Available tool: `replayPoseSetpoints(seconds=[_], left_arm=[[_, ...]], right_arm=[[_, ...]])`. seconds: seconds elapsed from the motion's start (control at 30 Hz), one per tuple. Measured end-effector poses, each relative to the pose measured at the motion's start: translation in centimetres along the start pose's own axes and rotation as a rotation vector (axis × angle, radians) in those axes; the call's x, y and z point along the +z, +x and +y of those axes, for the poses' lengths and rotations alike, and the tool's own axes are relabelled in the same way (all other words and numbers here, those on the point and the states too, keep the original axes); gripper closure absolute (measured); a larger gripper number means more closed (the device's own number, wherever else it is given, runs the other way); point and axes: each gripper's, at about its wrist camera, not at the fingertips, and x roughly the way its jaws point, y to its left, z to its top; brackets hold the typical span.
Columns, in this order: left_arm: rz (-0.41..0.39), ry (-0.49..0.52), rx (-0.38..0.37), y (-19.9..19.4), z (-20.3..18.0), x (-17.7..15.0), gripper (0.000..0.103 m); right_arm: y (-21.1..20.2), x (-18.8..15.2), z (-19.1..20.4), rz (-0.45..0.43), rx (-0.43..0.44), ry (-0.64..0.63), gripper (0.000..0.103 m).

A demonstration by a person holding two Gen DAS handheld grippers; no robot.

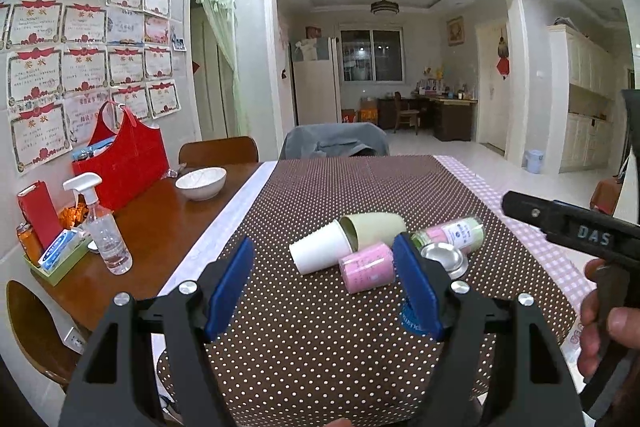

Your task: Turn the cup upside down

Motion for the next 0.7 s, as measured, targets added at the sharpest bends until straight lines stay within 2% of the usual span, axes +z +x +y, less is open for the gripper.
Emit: replayPoseSetpoints(seconds=[0.37, 0.43, 0.53, 0.7], left_arm=[[-0.041, -0.003, -0.003, -3.0, -0.3, 1.4, 0.032], [-0.054, -0.003, -0.003, -3.7, -0.3, 1.6, 0.031], [-0.069, -0.004, -0.005, -4.7, -0.5, 1.8, 0.023], [-0.08, 0.004, -0.012, -5.9, -1.1, 1.8, 0.022]], right_arm=[[-6.6, -0.6, 2.5, -0.16, -0.101, -0.093, 0.006], [-7.3, -0.9, 2.6, -0.172, -0.105, -0.094, 0.006], [-8.1, -1.4, 3.0, -0.179, -0.106, -0.108, 0.006], [-8.8, -2.0, 3.3, -0.18, -0.096, -0.107, 0.006]])
